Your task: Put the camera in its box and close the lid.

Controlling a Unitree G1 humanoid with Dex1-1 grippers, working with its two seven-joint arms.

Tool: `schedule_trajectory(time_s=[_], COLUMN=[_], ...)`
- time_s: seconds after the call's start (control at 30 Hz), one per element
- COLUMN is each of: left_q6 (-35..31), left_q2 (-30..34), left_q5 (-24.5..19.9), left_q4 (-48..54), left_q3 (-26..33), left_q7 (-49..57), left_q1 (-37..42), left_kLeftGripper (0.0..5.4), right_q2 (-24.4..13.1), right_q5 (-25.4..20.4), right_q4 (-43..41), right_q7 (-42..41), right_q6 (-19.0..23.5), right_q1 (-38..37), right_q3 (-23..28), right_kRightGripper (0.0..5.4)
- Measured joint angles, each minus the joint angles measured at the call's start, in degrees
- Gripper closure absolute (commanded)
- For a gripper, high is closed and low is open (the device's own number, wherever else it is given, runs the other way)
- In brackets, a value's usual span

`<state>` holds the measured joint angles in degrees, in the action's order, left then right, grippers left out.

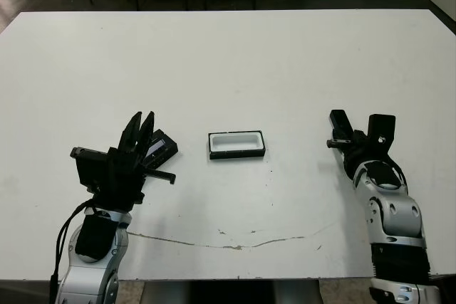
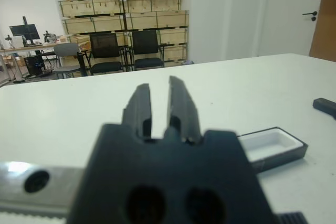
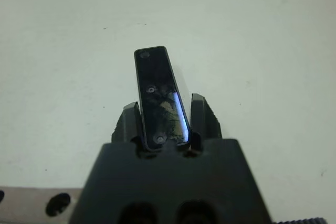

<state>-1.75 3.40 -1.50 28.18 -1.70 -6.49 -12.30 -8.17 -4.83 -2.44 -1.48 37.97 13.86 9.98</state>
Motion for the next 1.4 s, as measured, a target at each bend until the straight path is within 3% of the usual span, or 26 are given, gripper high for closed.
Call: schedule_trajectory(time_s=[0.07, 0.23, 0.53, 0.63, 0.77, 0.9, 1.03, 1.4], left_q6=[0.01, 0.06, -0.06, 0.16, 0.65, 1.67, 1.58, 0.8], left_q2=[-0.05, -0.16, -0.15, -0.15, -0.17, -0.22, -0.33, -1.07], left_q5=[-0.02, -0.17, -0.5, -0.42, -0.21, -0.39, -0.57, -0.38], left_q4=[0.0, -0.01, -0.03, -0.21, -0.48, -1.37, -1.4, -0.07], left_q3=[0.0, 0.07, 0.28, 0.2, 0.12, 0.24, 0.54, 0.38], left_q7=[0.03, 0.26, 0.27, 0.27, 0.45, 0.51, 0.63, 2.03], left_q1=[0.06, 0.09, -0.06, 0.03, 0.43, 1.02, 1.13, 1.01], left_kLeftGripper=[5.4, 5.4, 5.4, 5.4, 5.4, 5.4, 5.4, 5.4], right_q2=[-1.23, -4.54, -6.54, -9.05, -14.85, -19.26, -20.69, -22.1], right_q5=[-0.39, -2.19, -11.52, -15.36, -17.29, -14.99, -11.84, -2.92], right_q4=[-1.51, -6.49, -22.36, -22.96, -16.23, -6.18, 0.33, 7.1], right_q7=[-1.11, -5.48, -15.39, -20.84, -32.09, -42.04, -47.69, -57.49], right_q6=[2.24, 2.77, 1.21, 0.65, -4.43, -9.63, -13.27, -13.72], right_q1=[0.52, 0.45, -2.18, -0.24, 4.65, 10.69, 16.77, 27.51], right_q3=[0.01, 0.28, 1.08, 1.04, -1.31, -7.51, -13.22, -26.28], right_kRightGripper=[5.21, 5.21, 5.21, 5.21, 5.21, 5.22, 5.22, 5.22])
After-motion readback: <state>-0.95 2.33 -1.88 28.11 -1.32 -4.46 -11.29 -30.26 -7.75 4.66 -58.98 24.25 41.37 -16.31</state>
